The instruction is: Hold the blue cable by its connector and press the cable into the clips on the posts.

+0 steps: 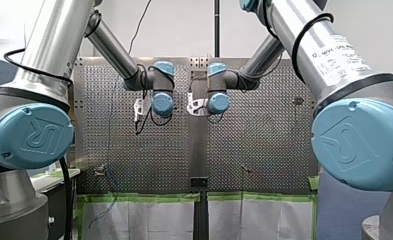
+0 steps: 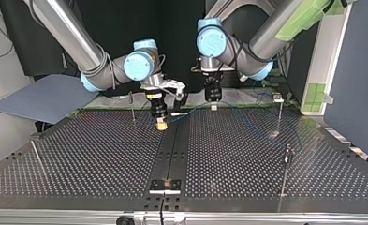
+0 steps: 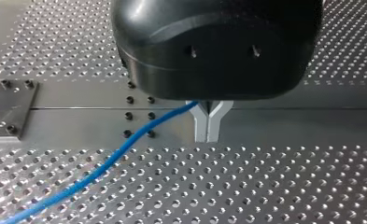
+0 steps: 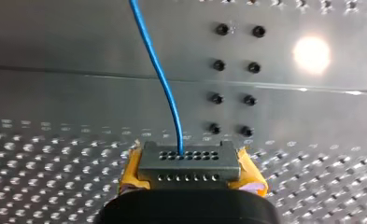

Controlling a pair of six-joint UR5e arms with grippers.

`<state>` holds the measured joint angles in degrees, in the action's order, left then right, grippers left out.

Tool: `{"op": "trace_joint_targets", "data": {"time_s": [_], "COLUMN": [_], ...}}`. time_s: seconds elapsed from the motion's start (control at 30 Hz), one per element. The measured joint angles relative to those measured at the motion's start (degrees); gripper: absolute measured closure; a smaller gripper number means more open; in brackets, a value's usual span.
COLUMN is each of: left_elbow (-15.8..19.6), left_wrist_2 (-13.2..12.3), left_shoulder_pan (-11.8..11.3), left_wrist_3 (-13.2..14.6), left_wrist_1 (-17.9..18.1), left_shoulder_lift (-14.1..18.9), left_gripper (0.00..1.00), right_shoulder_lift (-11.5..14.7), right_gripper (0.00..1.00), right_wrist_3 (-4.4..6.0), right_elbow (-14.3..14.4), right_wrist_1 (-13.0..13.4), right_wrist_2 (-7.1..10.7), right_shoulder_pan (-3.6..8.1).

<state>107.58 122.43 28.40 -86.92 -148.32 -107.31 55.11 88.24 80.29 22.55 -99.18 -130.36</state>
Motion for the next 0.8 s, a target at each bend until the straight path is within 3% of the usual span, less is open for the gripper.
{"op": "trace_joint_targets", "data": {"time_s": [0.2,0.37,0.47,0.8], "left_elbow": [0.5,0.5,0.2,-0.6], "left_wrist_2": [-0.6,-1.3,-1.8,-3.0], "left_shoulder_pan": [0.2,0.5,0.2,0.5], "left_wrist_3": [0.1,0.1,0.1,0.6], "left_wrist_1": [1.1,3.3,4.7,5.9], "left_shoulder_lift": [-1.5,-4.1,-5.8,-10.9], "left_gripper": [1.00,1.00,1.00,1.00], "right_shoulder_lift": [0.0,0.0,0.0,-1.6], "right_gripper": [1.00,1.00,1.00,1.00], "right_wrist_3": [2.37,2.84,3.75,6.78], "right_elbow": [3.4,6.2,8.0,13.6], "right_wrist_1": [3.4,6.2,7.9,13.6], "right_wrist_2": [0.41,0.41,0.50,0.06], "right_shoulder_pan": [0.29,0.34,0.55,2.28]}}
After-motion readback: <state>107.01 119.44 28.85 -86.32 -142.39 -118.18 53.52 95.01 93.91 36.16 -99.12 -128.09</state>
